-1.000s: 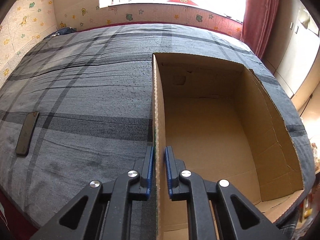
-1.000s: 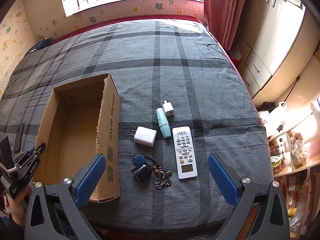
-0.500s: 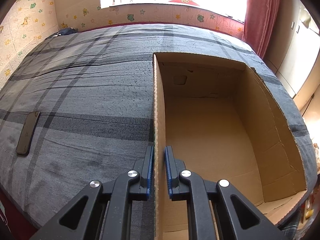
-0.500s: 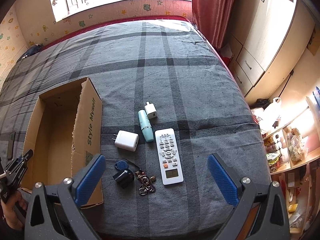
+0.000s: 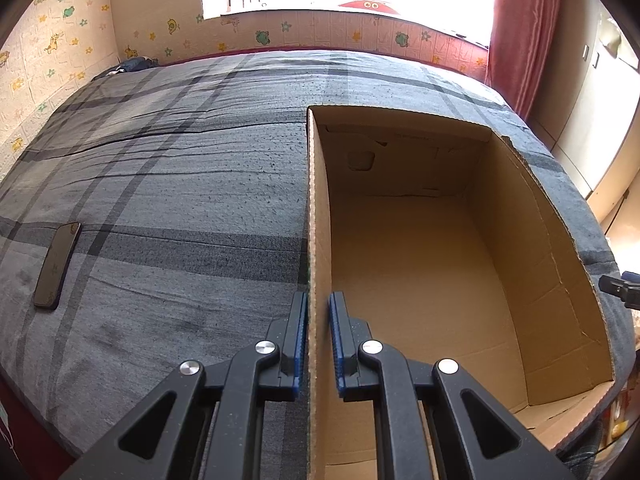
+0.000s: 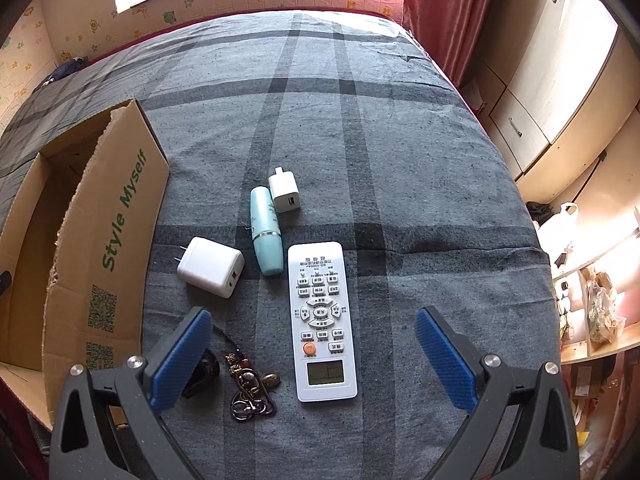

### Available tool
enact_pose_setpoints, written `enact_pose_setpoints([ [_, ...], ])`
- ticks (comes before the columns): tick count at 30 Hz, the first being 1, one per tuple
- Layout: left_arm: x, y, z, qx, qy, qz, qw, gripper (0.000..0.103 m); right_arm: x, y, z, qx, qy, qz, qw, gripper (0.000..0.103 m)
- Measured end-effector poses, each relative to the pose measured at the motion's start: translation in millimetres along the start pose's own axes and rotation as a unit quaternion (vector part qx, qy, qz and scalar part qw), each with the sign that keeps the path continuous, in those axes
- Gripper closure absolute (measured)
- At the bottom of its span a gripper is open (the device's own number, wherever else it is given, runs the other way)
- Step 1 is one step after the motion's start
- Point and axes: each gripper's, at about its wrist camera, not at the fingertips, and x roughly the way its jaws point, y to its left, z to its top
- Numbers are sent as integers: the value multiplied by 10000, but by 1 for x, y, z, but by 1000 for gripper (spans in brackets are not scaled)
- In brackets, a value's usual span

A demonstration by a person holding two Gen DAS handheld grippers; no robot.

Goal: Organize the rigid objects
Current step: 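Reach the right tool to the white remote and close on it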

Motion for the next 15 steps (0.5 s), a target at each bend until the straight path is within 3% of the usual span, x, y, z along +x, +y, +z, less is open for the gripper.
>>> enact_pose_setpoints([
  [13, 0, 1, 1, 16, 6, 3, 10000, 91, 55, -7, -15, 2, 171, 122, 9998, 5],
  [15, 0, 1, 1, 14, -3, -8, 10000, 91, 60, -7, -15, -1, 204, 145, 9997, 16],
])
